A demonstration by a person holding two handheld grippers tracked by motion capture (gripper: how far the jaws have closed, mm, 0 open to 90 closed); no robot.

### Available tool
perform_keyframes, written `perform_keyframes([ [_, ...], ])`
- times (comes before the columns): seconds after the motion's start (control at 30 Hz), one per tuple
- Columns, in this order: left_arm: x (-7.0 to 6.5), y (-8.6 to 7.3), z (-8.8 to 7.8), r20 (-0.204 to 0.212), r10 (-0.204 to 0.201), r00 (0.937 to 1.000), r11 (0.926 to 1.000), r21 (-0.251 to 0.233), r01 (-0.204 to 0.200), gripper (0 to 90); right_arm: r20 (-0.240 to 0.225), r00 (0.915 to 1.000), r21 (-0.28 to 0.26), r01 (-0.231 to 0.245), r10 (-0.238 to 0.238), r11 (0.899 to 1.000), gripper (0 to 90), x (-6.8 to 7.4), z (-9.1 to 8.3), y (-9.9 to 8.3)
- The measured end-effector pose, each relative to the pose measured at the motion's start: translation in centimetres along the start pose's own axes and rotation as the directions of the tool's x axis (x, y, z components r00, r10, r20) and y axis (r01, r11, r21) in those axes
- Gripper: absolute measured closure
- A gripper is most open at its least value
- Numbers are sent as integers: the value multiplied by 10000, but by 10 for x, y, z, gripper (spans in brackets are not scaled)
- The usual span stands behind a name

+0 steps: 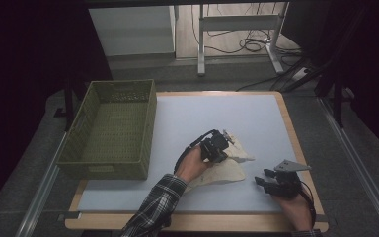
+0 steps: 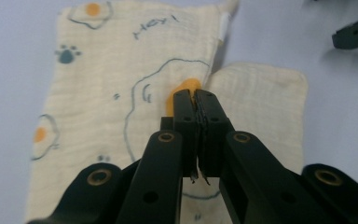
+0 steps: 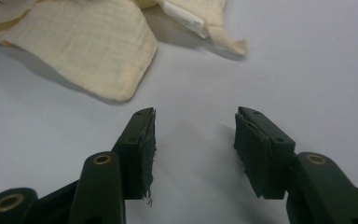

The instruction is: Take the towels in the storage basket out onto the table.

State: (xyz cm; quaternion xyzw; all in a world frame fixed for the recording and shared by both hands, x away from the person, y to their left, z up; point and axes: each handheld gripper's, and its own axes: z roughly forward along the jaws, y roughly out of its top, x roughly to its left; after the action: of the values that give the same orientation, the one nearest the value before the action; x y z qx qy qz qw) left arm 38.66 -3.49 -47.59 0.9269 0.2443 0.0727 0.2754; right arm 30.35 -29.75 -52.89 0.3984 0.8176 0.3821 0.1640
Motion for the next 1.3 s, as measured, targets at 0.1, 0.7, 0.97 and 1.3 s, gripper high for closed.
perform_keyframes([
  [0.1,8,-4,-11,-86,-293,9995,9990,-343,290,879,100,9999,138,-117,116,9998,468,2,0,2],
  [0.7,57,-33,-57,-1277,-1422,9816,9889,-614,1353,875,-459,9989,118,-118,123,9999,598,5,18,44],
  [0.97,75,-51,-56,-1651,-2086,9640,9779,-496,2031,872,-680,9976,129,-86,95,9999,616,4,41,68],
  [1.3,86,-65,-52,-1771,-2479,9525,9688,-426,2442,867,-766,9971,316,5,20,9995,512,1,80,92],
])
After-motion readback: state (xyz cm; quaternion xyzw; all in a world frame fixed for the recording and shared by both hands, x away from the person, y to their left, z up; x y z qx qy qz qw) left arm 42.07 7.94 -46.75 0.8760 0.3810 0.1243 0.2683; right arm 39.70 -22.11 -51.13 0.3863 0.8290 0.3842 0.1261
